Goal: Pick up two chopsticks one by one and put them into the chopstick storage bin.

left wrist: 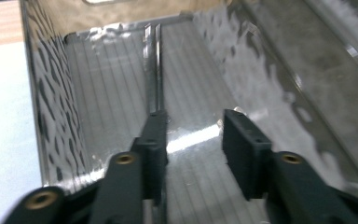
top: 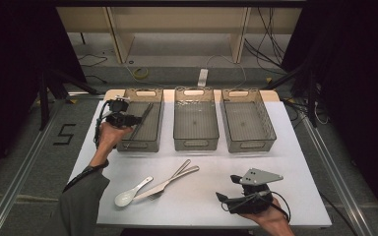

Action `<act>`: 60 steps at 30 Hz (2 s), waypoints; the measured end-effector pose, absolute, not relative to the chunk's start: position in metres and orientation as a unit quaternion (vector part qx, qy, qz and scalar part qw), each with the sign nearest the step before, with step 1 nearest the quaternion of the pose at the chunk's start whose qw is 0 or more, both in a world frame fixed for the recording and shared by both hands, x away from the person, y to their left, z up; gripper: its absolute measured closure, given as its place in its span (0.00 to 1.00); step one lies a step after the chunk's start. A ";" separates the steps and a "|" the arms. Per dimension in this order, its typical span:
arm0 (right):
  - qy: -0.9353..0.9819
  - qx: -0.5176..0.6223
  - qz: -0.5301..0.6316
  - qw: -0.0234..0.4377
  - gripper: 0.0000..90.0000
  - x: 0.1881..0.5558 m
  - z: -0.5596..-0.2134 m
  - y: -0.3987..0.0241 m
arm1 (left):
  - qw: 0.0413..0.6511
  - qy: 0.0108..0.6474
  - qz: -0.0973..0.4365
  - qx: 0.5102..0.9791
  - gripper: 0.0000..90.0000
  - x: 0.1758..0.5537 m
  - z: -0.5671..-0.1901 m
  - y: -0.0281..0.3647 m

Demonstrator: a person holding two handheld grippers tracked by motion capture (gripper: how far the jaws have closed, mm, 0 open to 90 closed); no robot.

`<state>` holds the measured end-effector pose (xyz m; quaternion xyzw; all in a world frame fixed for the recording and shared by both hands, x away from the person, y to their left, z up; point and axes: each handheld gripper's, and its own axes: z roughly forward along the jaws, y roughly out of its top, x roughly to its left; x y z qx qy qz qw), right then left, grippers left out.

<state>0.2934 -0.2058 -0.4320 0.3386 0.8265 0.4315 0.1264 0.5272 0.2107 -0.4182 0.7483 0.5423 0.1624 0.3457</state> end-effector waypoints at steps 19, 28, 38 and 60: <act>0.816 0.348 0.440 0.139 0.28 0.293 -0.431 -0.210 | 0.378 0.499 0.111 0.772 0.32 0.457 -0.394 0.214; 0.817 0.346 0.440 0.138 0.28 0.292 -0.431 -0.209 | 0.381 0.485 0.103 0.780 0.28 0.433 -0.393 0.212; 0.818 0.345 0.440 0.136 0.28 0.293 -0.433 -0.208 | 0.342 0.461 0.089 0.814 0.24 0.420 -0.399 0.203; 0.819 0.345 0.439 0.134 0.28 0.293 -0.434 -0.210 | 0.249 0.438 0.075 0.861 0.21 0.394 -0.424 0.189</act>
